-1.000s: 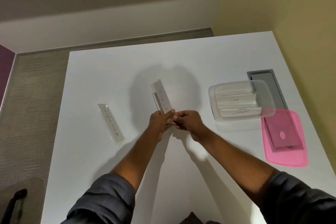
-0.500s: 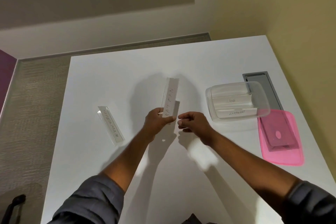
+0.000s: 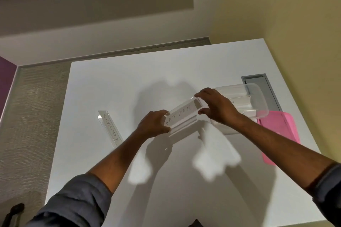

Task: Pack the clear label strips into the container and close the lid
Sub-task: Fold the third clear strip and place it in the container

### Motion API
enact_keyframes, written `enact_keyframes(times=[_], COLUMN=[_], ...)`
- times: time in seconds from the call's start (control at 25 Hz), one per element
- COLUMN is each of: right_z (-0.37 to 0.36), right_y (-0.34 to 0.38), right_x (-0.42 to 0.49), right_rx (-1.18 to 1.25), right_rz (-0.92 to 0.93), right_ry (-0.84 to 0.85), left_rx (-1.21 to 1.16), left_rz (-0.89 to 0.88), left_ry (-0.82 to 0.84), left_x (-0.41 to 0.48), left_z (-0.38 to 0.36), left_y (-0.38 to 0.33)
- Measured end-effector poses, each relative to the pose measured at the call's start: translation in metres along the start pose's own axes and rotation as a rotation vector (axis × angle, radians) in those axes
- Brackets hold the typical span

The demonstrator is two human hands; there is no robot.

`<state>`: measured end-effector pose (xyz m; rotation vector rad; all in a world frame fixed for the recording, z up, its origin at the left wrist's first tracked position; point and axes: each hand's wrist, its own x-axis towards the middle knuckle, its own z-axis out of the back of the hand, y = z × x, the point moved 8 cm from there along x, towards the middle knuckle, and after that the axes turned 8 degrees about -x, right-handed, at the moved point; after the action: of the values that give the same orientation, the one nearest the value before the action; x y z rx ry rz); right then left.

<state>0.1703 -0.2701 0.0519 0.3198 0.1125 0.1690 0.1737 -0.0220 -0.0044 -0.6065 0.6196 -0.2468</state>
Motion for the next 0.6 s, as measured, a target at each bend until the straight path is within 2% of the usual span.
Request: enact_keyframes(times=[0.24, 0.6], right_z=[-0.015, 0.007], right_y=[-0.001, -0.036], right_x=[-0.004, -0.029], right_rx=[-0.207, -0.196], right_rz=[0.115, 0.108], right_ry=[0.233, 0.262], left_rx=[0.147, 0.187], left_rz=[-0.083, -0.190], left_ry=[0.036, 0.110], left_x=[0.003, 0.023], left_z=[-0.005, -0.020], left_y=[-0.032, -0.079])
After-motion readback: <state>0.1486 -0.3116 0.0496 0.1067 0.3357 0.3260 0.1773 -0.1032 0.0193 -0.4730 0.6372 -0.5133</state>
